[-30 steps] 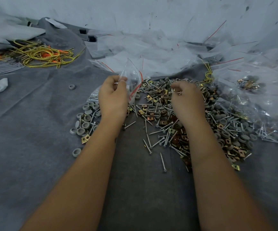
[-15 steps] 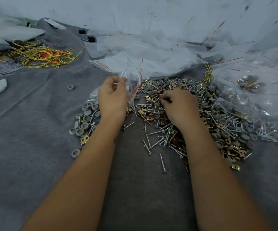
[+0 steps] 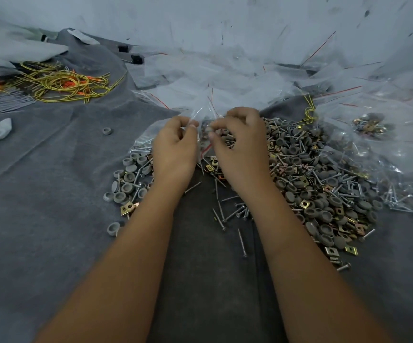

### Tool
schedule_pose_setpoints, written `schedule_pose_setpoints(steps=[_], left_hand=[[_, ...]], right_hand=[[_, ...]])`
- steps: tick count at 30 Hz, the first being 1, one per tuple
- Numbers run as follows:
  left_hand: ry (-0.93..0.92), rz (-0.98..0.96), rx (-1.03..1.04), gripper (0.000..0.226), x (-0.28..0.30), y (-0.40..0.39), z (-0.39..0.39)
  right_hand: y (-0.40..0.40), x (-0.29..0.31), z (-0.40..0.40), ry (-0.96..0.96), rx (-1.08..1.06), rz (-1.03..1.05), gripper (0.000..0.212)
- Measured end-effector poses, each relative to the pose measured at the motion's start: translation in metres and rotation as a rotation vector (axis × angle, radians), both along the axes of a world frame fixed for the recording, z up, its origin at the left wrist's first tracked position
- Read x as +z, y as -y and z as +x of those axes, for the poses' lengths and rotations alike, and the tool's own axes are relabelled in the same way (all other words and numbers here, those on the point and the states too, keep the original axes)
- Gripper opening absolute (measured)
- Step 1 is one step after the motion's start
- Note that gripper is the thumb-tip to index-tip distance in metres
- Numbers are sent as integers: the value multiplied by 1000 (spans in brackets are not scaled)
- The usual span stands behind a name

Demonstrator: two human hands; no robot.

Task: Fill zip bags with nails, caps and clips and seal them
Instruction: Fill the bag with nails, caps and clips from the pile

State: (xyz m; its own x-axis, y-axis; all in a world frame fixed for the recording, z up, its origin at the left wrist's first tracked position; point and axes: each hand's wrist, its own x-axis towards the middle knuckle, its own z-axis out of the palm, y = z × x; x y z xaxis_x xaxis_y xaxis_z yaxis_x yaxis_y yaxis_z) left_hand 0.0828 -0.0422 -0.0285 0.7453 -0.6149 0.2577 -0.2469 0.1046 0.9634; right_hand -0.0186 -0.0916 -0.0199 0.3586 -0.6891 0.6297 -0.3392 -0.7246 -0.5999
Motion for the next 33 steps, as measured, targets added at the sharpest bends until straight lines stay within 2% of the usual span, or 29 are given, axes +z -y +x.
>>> schedule_pose_setpoints(steps=[2,4,7,9,12,15,18,27,33], left_hand=[[-50,-21,-6,16,1,-1,0],[-109,-51,35,16,4,-1,2],[-233,-131,136,19,8,-2,6],[-291,-178,170,18,9,-2,8],[-285,-196,181,17,8,-1,7],[-273,-213,184,16,7,0,7],[-282,-212,174,16,8,0,7],[-287,-193,149,18,8,0,5],[-296,-173,132,19,8,0,6]], right_hand=[[2,-2,0,-55,2,36,22],[3,1,-3,21,-5,85,31],[7,4,-7,93,-73,140,29],[9,3,-7,-45,-56,128,28],[7,-5,-2,-393,32,9,31],[5,-15,6,-699,69,-79,46],[6,-22,9,-832,45,-72,53],[5,-19,5,-733,53,-87,38],[6,-12,4,-685,-28,-141,23]])
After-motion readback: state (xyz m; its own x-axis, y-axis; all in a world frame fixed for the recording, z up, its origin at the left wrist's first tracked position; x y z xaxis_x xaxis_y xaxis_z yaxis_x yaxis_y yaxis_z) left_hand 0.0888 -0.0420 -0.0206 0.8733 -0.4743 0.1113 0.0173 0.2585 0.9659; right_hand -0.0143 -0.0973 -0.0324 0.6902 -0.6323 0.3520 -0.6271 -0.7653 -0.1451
